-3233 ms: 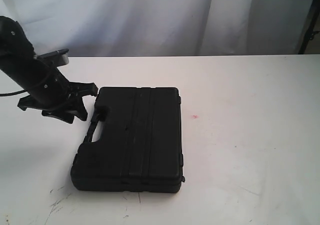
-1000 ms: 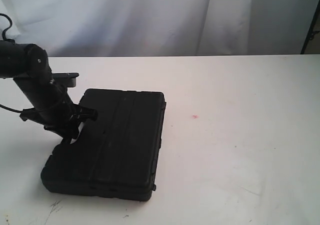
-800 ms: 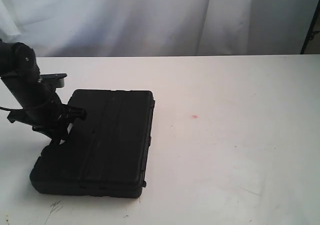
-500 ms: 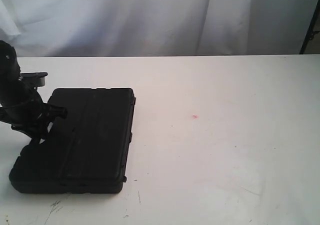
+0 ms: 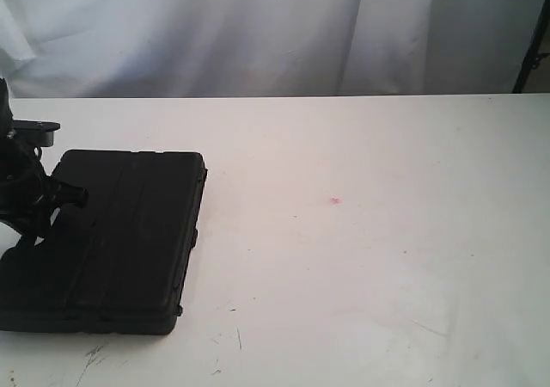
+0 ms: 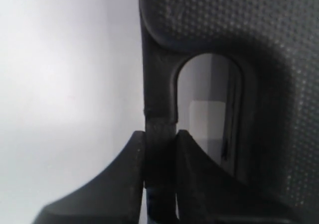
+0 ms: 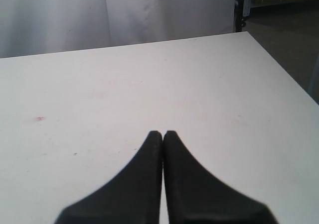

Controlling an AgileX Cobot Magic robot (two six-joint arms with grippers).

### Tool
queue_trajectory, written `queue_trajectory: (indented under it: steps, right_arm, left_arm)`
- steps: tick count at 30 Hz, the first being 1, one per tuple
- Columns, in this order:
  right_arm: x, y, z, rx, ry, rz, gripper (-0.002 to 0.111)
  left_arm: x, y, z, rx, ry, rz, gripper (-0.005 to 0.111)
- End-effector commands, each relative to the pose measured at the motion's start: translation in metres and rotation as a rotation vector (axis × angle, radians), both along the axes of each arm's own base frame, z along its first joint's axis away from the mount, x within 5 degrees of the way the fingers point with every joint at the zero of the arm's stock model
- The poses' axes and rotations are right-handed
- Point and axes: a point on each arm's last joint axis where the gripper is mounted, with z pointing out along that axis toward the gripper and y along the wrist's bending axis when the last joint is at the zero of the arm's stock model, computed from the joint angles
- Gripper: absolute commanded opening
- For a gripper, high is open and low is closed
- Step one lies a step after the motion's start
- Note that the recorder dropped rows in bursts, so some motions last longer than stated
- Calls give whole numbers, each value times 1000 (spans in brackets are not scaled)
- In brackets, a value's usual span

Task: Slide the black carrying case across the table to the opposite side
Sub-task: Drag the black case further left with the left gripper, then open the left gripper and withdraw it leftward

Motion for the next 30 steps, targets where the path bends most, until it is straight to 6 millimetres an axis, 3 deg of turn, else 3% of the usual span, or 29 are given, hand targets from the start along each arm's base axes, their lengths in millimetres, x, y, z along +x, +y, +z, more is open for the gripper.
queue_trajectory:
  steps: [1,9,15,24,26,29,30]
  right_arm:
    - [0,0,-1,5,-3,-2,0]
    - [0,0,-1,5,-3,-2,0]
    - [0,0,-1,5,-3,-2,0]
    - [0,0,-1,5,-3,-2,0]
    - [0,0,-1,5,-3,-2,0]
    - [0,0,-1,13,-2,-4,0]
    - [0,0,-1,13,-2,-4,0]
  left_arm:
    - [0,7,9,63,-14,-43,0]
    - [0,12,9,94,-19,-46,0]
    - [-1,24,8,31,-18,59,0]
    - [1,20,8,-21,-39,43,1]
    - [1,21,8,-14,-39,41,10]
    - [0,21,8,-14,-32,42,40]
    - [0,21,8,-14,-32,42,44]
